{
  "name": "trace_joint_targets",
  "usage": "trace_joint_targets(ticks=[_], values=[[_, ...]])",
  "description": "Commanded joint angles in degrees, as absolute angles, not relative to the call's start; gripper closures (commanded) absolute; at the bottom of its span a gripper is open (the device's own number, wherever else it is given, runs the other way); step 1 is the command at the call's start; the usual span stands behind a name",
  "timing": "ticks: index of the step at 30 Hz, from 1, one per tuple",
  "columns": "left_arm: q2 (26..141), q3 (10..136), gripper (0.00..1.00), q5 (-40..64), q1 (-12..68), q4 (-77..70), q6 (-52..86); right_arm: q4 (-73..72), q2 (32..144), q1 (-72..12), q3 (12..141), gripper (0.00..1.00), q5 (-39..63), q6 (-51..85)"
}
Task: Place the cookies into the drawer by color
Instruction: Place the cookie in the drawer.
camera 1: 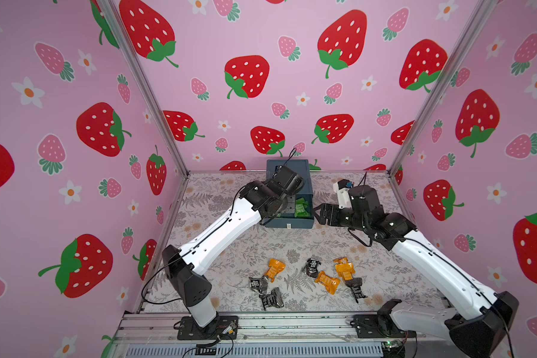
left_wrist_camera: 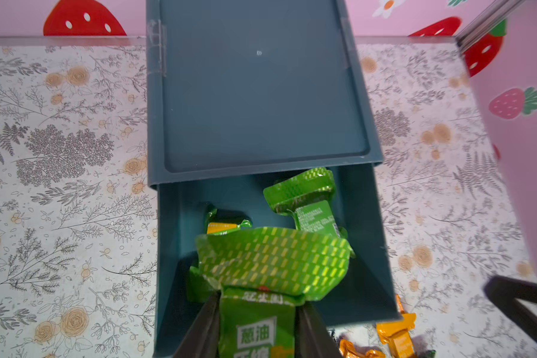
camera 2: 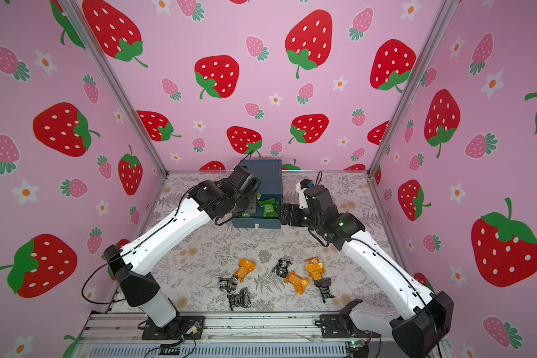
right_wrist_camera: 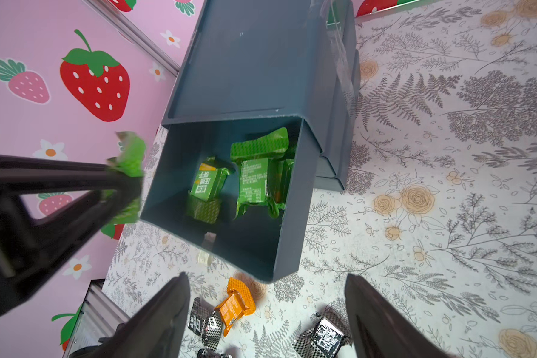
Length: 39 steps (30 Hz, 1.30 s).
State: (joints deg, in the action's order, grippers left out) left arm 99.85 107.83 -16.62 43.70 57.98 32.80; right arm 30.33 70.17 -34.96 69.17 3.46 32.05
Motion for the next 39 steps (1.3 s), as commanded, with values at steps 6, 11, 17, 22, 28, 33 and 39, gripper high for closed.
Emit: trace_joint_targets(ticks=[6,11,17,22,28,33,39], values=[[107.8,114.1,0.75,-14.6,41.6,61.8,33.1,34.0,74.2,-34.7,72.9,0.16,0.9,28.3],[110.6,113.9,0.74,-12.5,40.7,60.8,33.2,33.3,73.8,-34.7,71.7,0.16,1.1,27.8],[112.4,113.1,0.67,-12.2,40.3,60.6,34.0,32.3,73.2,-34.6,70.0,0.16,1.9,27.9],[111.0,112.1,0.51,-12.6,40.5,59.9,34.0,32.2,73.5,-34.7,69.8,0.16,3.0,28.1],[109.1,112.2,0.41,-12.2,40.4,59.8,33.0,31.9,73.0,-34.7,69.7,0.16,5.0,28.3],[104.9,111.7,0.41,-11.8,40.5,58.0,31.3,29.9,71.0,-34.7,68.7,0.17,8.7,27.6],[93.9,103.3,0.41,-6.3,37.3,48.2,27.3,24.6,67.4,-35.0,65.3,0.22,21.1,27.8]])
